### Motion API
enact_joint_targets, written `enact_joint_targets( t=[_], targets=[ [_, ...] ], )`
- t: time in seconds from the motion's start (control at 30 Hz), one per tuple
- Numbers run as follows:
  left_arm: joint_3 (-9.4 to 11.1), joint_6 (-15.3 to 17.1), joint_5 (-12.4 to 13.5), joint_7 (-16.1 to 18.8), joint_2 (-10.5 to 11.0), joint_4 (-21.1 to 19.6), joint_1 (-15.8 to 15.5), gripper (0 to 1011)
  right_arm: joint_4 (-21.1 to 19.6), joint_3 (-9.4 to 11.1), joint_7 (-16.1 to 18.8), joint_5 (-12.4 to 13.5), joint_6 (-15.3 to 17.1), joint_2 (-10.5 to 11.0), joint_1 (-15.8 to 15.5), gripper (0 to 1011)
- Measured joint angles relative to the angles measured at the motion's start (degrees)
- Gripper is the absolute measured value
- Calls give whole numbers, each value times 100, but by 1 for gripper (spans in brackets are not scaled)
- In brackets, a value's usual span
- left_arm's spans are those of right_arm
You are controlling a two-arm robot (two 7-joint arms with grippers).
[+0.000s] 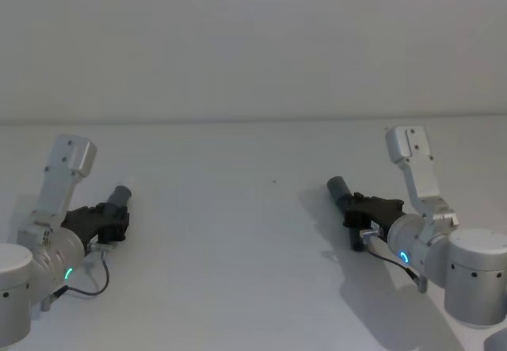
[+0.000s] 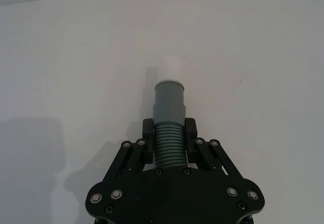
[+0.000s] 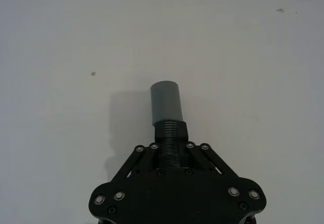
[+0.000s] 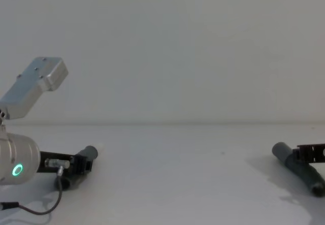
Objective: Use both hands to pick up one end of the pipe from the table, align the ends, and insert them.
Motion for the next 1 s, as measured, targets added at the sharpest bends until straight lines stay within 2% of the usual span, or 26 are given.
enact_joint_targets(
  t=[0.17,0.27,0.3,0.4,0.47,0.6,0.67,0.77,1.0],
  targets=[
    [0,0,0,-1,0,-3,-1,321,4,-2,2,1,8,0,-1,203],
    [0,-1,-1,-1,0,-6,-1,320,12,-3,-4,0,27,1,-3,322],
    [0,-1,-1,-1,0,-7,-1,320,12,-3,-4,0,27,1,-3,322],
    [0,-1,-1,-1,0,-7,-1,321,11,-2,-4,0,27,0,-3,489],
    [-1,-1,-1,-1,0,-7,-1,320,12,-2,-3,0,27,0,-3,500],
    [0,-1,0,-1,0,-7,0,321,10,1,-4,0,25,0,-3,666],
    [0,-1,0,-1,0,-7,0,321,9,1,-4,0,21,0,-2,685],
    [0,-1,0,-1,0,-6,0,320,8,1,-3,0,19,0,-1,829],
    [1,-1,0,0,0,-3,0,321,4,1,0,0,9,0,1,990]
  ],
)
